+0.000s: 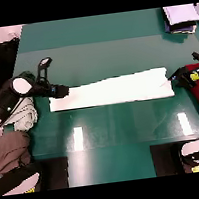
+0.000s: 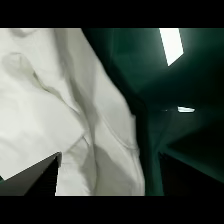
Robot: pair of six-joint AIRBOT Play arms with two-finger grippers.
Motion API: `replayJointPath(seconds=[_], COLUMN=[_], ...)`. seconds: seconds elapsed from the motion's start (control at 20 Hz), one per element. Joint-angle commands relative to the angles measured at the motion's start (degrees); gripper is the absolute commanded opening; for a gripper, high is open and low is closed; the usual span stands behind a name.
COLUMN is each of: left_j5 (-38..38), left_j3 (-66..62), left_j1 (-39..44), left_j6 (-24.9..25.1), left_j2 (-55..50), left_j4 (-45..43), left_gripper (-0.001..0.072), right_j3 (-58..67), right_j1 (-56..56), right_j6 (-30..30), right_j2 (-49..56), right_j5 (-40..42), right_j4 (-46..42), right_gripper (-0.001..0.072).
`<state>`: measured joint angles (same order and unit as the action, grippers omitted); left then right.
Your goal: Fold the shirts.
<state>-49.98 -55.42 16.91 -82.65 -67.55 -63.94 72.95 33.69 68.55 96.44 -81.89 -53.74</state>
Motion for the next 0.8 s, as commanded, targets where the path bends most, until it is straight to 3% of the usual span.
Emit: replayJointPath(seconds=[0.0,0.2,0.25,0.3,0.45,0.5,0.75], left_j5=[2.25,3.52,2.8,2.34,2.32,2.27,1.2], left_j3=[-0.04,-1.2,-2.32,-3.76,-9.31,-11.76,-24.72], left_j1=[5.31,9.09,10.05,11.21,14.93,16.24,19.8], left_j6=[0.04,-2.93,-2.95,-2.93,-2.93,-2.93,-2.95], left_j2=[-0.09,-2.49,-4.07,-5.97,-11.91,-14.25,-26.38], left_j4=[0.5,0.59,0.61,0.61,0.81,0.81,1.16], left_gripper=[0.0027,0.0027,0.0027,0.0027,0.0027,0.0027,0.0027], right_j3=[3.72,5.4,5.09,4.5,4.0,4.17,4.76], right_j1=[-1.84,-6.08,-6.91,-7.58,-9.11,-9.18,-9.44], right_j6=[-1.38,-2.25,-2.29,-3.13,-6.88,-8.5,-9.86], right_j2=[4.11,7.04,7.58,7.72,7.63,7.61,2.56], right_j5=[-0.92,-2.34,-2.56,-2.54,-3.34,-4.59,-7.23], right_j4=[0.83,3.21,3.21,3.26,3.34,3.96,15.1], right_gripper=[0.0671,0.0617,0.0563,0.0554,0.0192,0.0012,0.0016])
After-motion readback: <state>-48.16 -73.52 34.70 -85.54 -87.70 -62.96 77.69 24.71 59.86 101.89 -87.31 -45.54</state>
